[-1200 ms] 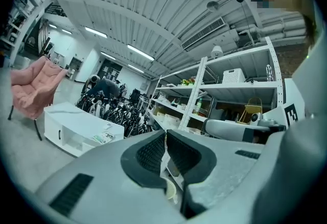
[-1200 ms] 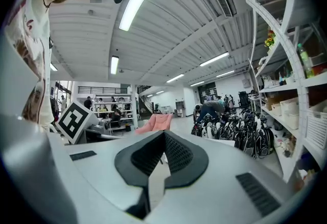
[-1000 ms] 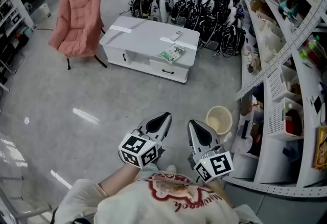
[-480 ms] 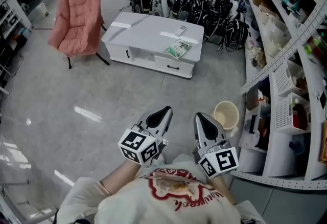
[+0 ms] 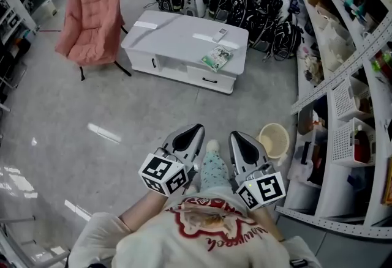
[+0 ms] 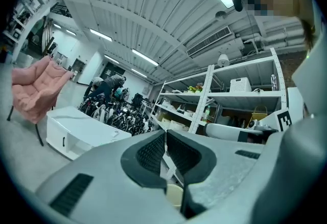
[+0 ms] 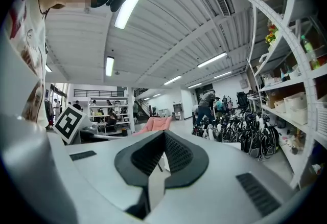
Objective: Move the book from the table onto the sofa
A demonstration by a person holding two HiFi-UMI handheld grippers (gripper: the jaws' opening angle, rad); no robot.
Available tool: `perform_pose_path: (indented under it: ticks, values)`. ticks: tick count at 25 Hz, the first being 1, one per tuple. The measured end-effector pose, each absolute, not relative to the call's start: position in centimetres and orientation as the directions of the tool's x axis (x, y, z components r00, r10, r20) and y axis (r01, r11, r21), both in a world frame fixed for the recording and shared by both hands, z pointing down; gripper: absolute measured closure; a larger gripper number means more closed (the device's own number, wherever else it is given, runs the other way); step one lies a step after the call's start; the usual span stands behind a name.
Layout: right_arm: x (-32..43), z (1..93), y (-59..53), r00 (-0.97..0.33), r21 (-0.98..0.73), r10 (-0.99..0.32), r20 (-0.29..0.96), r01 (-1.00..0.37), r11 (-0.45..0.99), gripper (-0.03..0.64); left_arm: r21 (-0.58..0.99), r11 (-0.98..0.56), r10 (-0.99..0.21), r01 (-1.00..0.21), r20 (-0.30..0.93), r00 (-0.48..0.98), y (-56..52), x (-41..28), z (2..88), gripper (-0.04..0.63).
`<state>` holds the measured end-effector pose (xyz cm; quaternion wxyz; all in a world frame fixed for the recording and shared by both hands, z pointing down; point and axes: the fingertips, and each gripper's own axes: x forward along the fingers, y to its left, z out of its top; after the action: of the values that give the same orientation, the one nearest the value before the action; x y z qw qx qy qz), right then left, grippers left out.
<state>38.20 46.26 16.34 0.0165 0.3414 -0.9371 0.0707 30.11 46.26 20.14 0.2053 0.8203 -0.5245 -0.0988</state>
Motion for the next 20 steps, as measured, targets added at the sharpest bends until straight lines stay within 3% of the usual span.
perform_pose_path:
  ticks: [20]
  values:
    - [37.5,16.2,15.4,-0.794,-0.118,-0.602,0.084,-0.607,0.786,0.618,0.428,-0.362,-0.911,-0.828,0.025,0.411,16.1,30.5,19.9,0.578]
